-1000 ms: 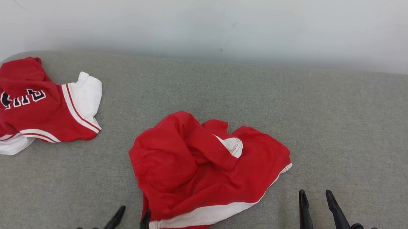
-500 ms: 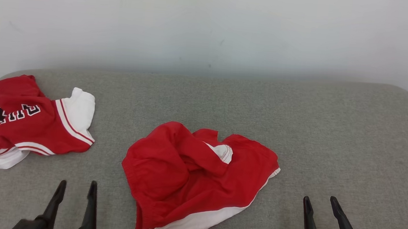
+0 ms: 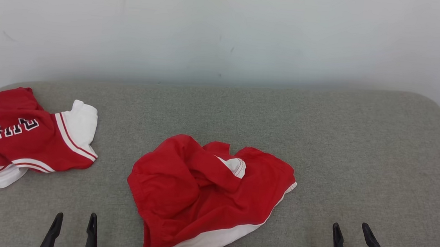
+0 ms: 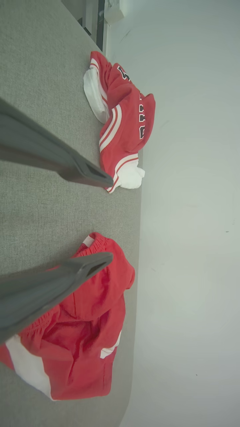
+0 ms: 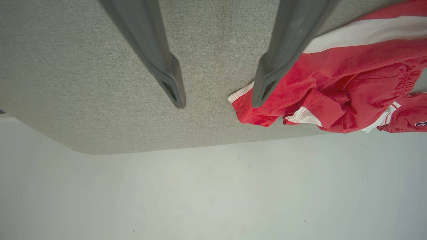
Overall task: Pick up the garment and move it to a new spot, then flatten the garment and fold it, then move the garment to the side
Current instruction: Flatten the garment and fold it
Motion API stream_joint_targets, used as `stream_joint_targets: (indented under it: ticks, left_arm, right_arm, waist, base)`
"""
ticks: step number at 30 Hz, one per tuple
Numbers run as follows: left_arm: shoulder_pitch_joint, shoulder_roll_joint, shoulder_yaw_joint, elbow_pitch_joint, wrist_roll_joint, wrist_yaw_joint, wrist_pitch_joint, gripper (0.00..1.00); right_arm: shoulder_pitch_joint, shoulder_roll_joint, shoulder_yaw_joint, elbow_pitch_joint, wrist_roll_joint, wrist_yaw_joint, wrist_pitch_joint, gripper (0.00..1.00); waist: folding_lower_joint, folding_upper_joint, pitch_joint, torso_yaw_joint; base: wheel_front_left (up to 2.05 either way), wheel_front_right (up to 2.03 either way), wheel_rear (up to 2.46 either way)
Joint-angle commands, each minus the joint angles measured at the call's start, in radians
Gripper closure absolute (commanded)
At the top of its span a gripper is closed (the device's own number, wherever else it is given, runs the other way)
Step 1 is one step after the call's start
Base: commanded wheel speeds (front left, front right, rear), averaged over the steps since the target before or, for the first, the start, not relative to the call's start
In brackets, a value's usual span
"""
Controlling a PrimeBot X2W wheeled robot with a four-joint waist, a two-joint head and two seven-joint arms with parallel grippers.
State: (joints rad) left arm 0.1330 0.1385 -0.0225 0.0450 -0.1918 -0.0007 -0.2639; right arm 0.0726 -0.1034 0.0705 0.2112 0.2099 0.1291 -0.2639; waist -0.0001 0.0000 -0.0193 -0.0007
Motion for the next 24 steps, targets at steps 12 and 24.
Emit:
stream_joint_targets:
  ticks: [12, 24]
  left_arm:
    - [0.000, -0.029, -0.014, 0.021, 0.017, -0.059, -0.001, 0.00]
    - [-0.052, -0.051, -0.221, 0.159, 0.016, -0.123, -0.001, 0.00]
  right_arm:
    - [-0.025, -0.011, -0.006, 0.019, -0.007, 0.003, 0.001, 0.00]
    - [-0.211, -0.099, 0.055, 0.177, 0.009, 0.003, 0.021, 0.00]
  waist:
    - [0.0001, 0.0000, 0.002, 0.024]
    - [0.0001, 0.0000, 0.057, 0.069]
  base:
    - [0.00, 0.00, 0.00]
    - [0.00, 0.00, 0.00]
